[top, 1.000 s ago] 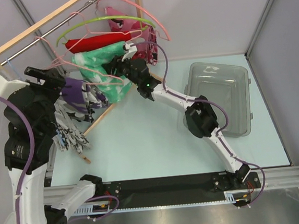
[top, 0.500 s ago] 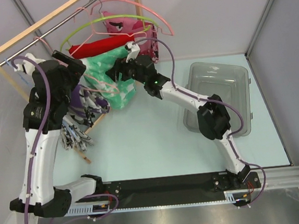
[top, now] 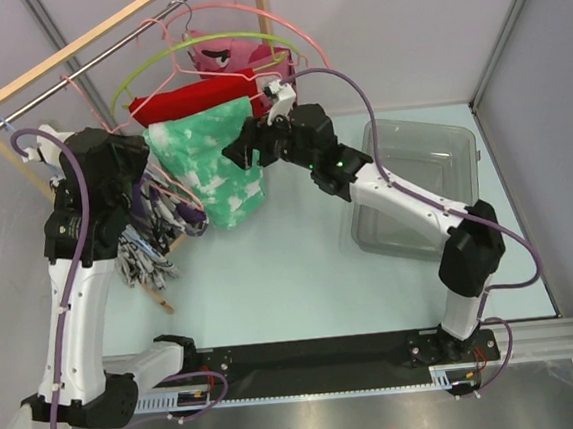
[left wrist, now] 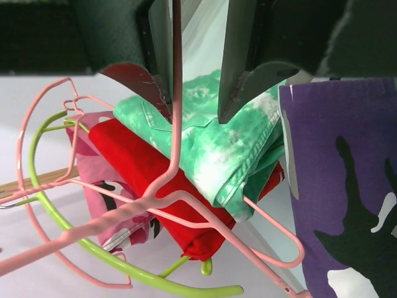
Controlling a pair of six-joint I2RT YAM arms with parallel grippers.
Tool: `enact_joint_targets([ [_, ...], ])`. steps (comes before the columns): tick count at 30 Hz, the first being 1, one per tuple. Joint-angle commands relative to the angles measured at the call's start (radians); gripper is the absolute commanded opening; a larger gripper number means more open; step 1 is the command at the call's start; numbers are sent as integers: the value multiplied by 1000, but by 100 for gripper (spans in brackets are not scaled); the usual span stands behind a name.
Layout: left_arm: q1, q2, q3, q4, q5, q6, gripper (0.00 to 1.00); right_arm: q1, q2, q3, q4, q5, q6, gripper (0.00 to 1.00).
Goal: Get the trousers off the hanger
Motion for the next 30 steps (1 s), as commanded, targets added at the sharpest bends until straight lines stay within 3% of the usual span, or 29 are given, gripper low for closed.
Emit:
enact_joint_targets([
  [1, 10, -44, -11, 56, -30, -5, 37, 11, -117, -92, -24, -13, -8, 77],
  [10, 10, -50, 13, 87, -41, 51, 41, 13, -241, -236, -18, 6, -2, 77],
  [13, 10, -42, 12, 107, -37, 57, 36, 13, -278, -273, -5, 7, 9, 77],
  [19, 18, -24, -11, 176, 14, 67, 35, 14, -371, -340, 1, 36, 12, 77],
  [21, 18, -22, -20, 188, 17, 67, 29, 16, -397, -371, 5, 46, 10, 78],
  [27, 36, -18, -30, 216, 52, 59, 29, 14, -495, -429, 2, 79, 6, 78],
  [28, 36, -18, -30, 218, 52, 61, 27, 14, -508, -437, 5, 87, 6, 78],
  [29, 36, -19, -28, 219, 51, 61, 17, 16, -528, -446, 7, 89, 4, 78],
  [30, 38, -21, -28, 222, 49, 62, 14, 14, -535, -455, 4, 93, 3, 78],
])
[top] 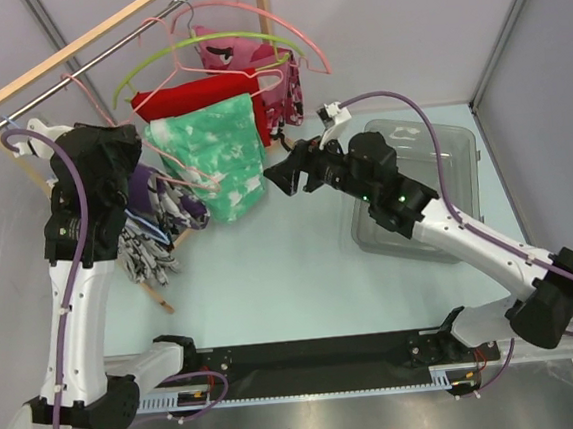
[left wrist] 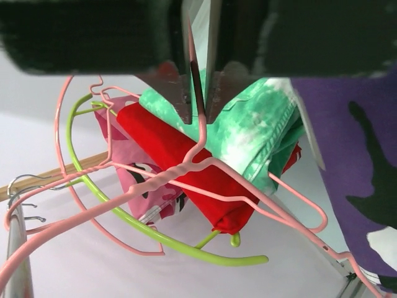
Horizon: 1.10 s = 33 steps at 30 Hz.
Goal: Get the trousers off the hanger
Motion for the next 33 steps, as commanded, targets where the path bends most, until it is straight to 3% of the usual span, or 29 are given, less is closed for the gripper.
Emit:
enact_joint_targets([
  [1, 13, -4, 0, 56, 19, 19, 11, 4, -74, -31, 31, 46, -9, 78],
  [2, 13, -6, 7, 55, 18, 25, 5, 4, -86, -34, 22, 51, -11, 78],
  [5, 13, -19, 17, 55, -4, 50, 0, 5, -108, -52, 24, 57, -8, 78],
  [12, 13, -55, 56, 58, -58, 93, 0, 4, -114, -57, 18, 57, -6, 78],
  [26, 10, -134, 18, 289, 73, 216, 0, 4, -102, -55, 5, 61, -5, 79],
  [33, 10, -157, 15, 326, 126, 251, 0, 4, -102, -51, -2, 68, -4, 80],
])
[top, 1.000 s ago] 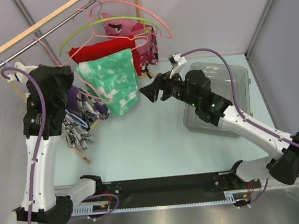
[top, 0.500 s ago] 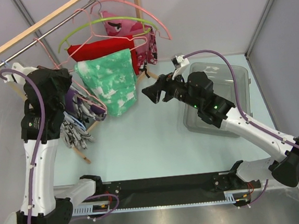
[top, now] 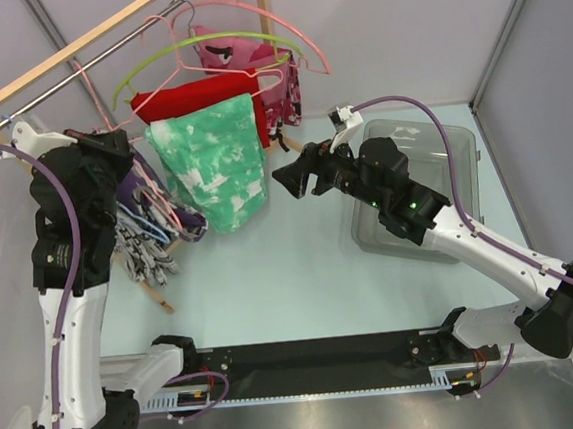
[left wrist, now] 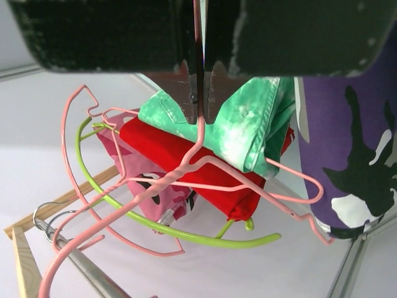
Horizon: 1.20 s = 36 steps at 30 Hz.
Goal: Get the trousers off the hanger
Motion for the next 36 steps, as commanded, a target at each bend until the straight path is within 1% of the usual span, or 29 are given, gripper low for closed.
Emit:
enact_joint_targets([
  [1, 4, -71, 24, 296, 74, 73, 0, 4, -13, 8, 12, 19, -1, 80],
  [7, 4, -123, -68, 382, 91, 162, 0, 4, -14, 8, 12, 19, -1, 81],
  [10, 4, -152, -108, 407, 102, 194, 0, 2, 7, 23, 4, -19, -8, 81],
  [12, 4, -140, -102, 382, 114, 199, 0, 5, 36, 76, -8, -77, -9, 82],
  [13, 5, -135, -94, 370, 123, 201, 0, 10, 67, 92, -42, -100, -11, 82],
  [14, 4, -129, -92, 361, 131, 190, 0, 14, 87, 131, -45, -152, -15, 82],
  [16, 5, -117, -92, 330, 137, 178, 0, 40, 148, 183, -59, -198, -23, 82],
  [17, 4, -117, -98, 327, 139, 176, 0, 57, 170, 210, -63, -245, -27, 83],
  [18, 4, -117, -114, 327, 139, 176, 0, 86, 191, 276, -73, -264, -34, 83],
  [20, 5, -115, -125, 325, 140, 181, 0, 123, 263, 342, -76, -315, -43, 85],
  [21, 4, -115, -128, 324, 140, 185, 0, 140, 289, 414, -79, -321, -46, 85],
  [22, 4, -117, -131, 319, 137, 188, 0, 172, 309, 445, -76, -327, -43, 86],
  [24, 5, -115, -138, 319, 137, 193, 0, 192, 378, 511, -59, -362, -20, 86],
  [25, 4, -118, -141, 319, 140, 191, 0, 206, 398, 577, -56, -381, -12, 86],
  [28, 5, -121, -145, 319, 148, 194, 0, 218, 486, 677, -30, -413, 55, 86],
  [31, 4, -123, -145, 318, 146, 199, 0, 241, 550, 752, -22, -450, 106, 86],
  [36, 4, -128, -145, 315, 151, 208, 0, 274, 605, 803, -22, -455, 149, 86],
])
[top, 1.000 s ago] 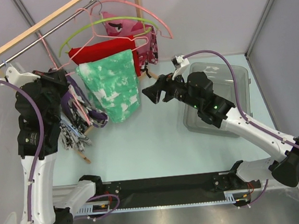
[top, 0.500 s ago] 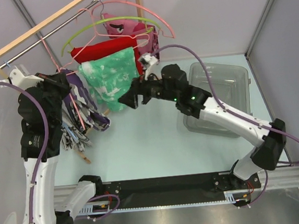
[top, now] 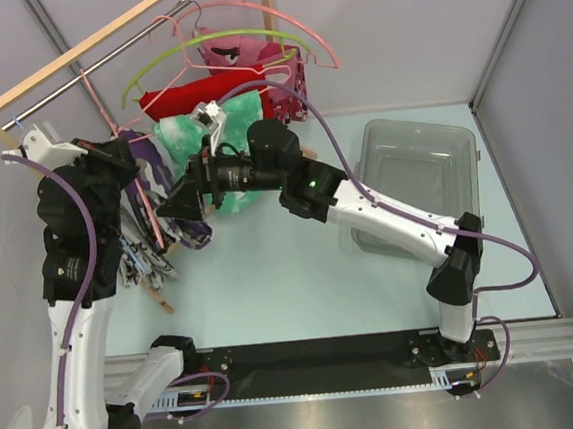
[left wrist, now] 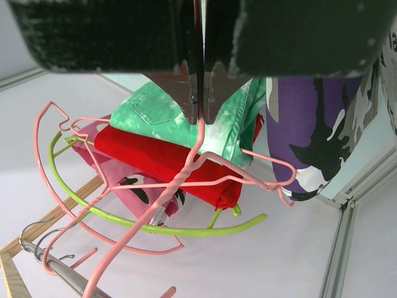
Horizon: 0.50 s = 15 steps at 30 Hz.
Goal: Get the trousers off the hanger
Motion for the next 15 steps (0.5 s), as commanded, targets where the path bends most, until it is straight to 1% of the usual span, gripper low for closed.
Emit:
enact_joint_targets([
  [1, -3, -36, 20, 163, 98, 33, 0, 27, 42, 75, 27, -39, 76, 85],
  [6, -3, -34, 27, 162, 104, 33, 0, 47, 97, 110, 95, -100, 146, 81],
  [10, -3, -36, 29, 157, 109, 33, 0, 67, 114, 112, 128, -134, 180, 75],
  [15, -3, -36, 23, 151, 109, 39, 0, 76, 106, 87, 154, -139, 203, 74],
])
